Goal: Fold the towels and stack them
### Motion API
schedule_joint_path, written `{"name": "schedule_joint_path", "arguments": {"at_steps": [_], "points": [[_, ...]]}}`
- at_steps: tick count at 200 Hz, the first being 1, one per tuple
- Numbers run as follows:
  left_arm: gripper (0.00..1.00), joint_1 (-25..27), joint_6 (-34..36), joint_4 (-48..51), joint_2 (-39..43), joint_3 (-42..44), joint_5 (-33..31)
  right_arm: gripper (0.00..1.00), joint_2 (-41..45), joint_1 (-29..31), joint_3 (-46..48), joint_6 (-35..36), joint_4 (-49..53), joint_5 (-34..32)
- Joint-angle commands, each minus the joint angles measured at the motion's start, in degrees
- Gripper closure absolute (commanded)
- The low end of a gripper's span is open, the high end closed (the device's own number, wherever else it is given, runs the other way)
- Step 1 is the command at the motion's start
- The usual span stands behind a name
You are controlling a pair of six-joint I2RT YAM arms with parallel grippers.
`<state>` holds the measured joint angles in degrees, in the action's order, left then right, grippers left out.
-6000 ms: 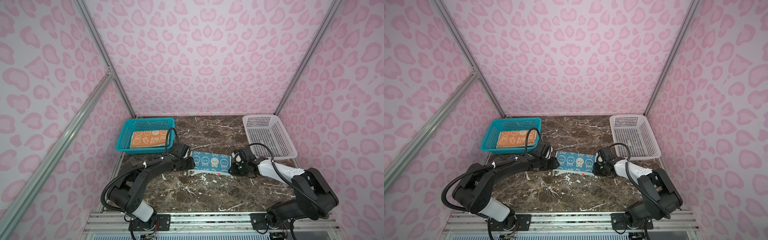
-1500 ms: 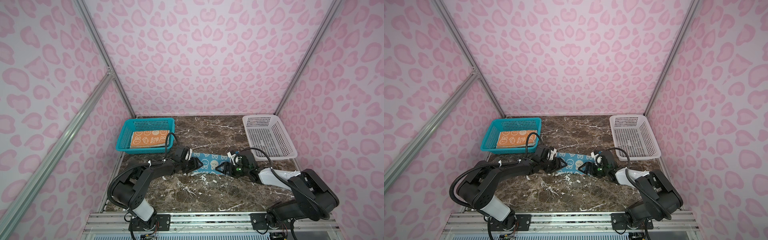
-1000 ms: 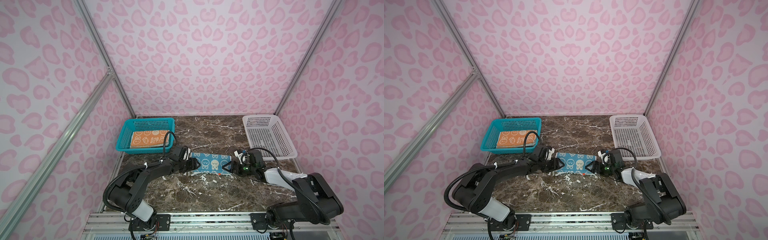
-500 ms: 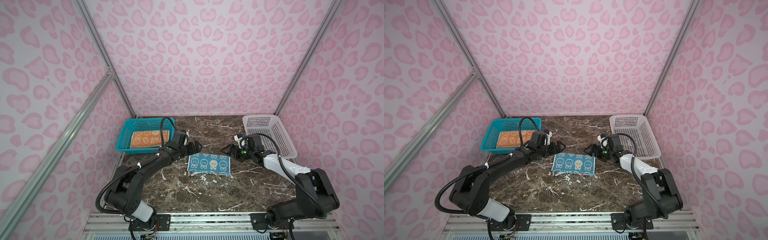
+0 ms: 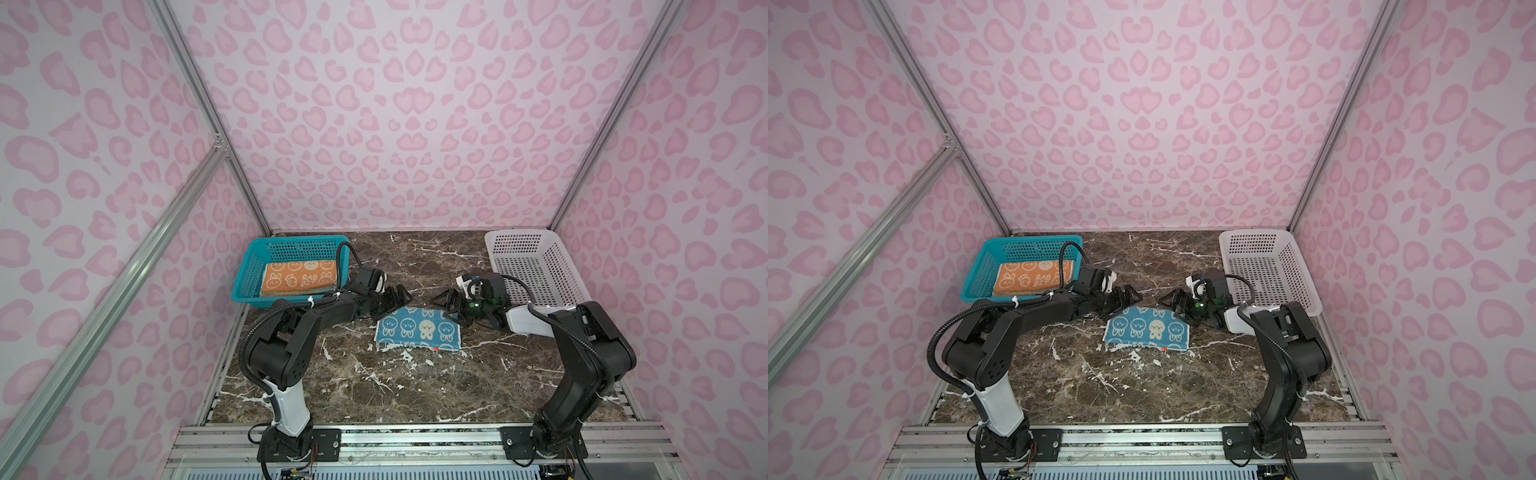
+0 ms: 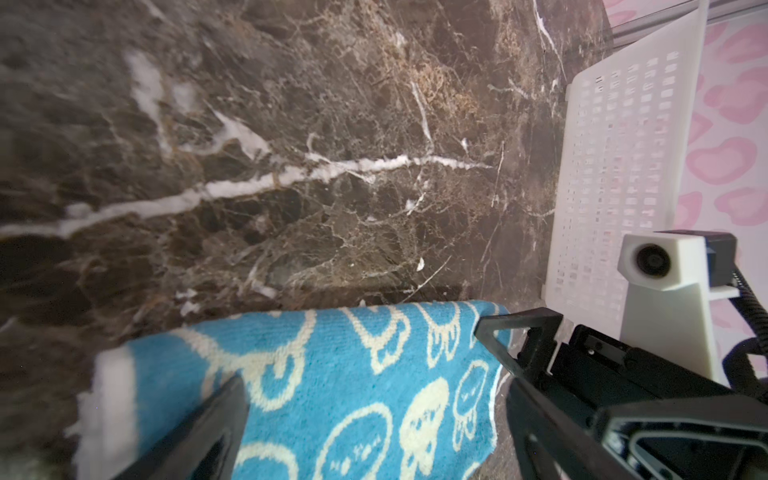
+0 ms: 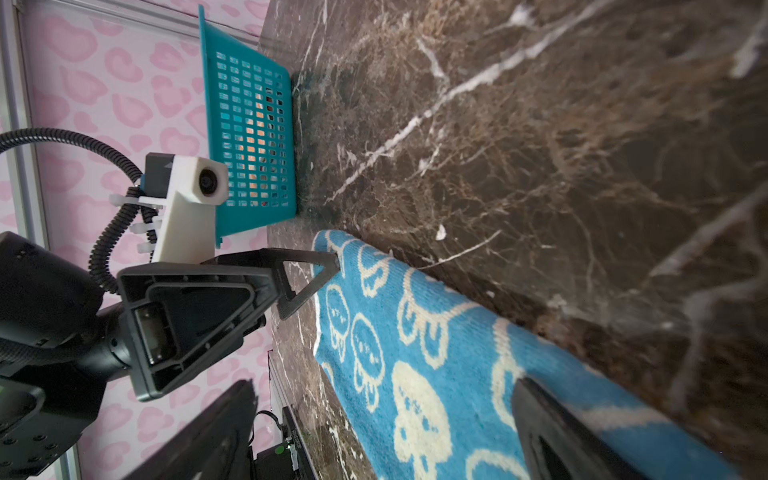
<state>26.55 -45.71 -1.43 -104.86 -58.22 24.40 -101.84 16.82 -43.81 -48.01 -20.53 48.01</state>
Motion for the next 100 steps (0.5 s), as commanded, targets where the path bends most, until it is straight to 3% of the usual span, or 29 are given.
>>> {"name": "schedule_joint_path", "arguments": {"at_steps": [1,49,100], "points": [[0.02,-0.41,1.94,-0.17,-1.39,1.5,-0.8,0.02,-1.91,-0.29,1.0,1.26,-2.36,0.35],[0.02,-0.75,4.86,1.04,0.29,3.65,-3.6,0.02,-1.68,-1.81,-0.65,10.02,8.56,-3.44],[0.02,-0.72,9.73,9.73,5.55,-3.26,-5.88,0.02,4.58,-1.95,-6.78,17.89,23.93,-7.05]]}}
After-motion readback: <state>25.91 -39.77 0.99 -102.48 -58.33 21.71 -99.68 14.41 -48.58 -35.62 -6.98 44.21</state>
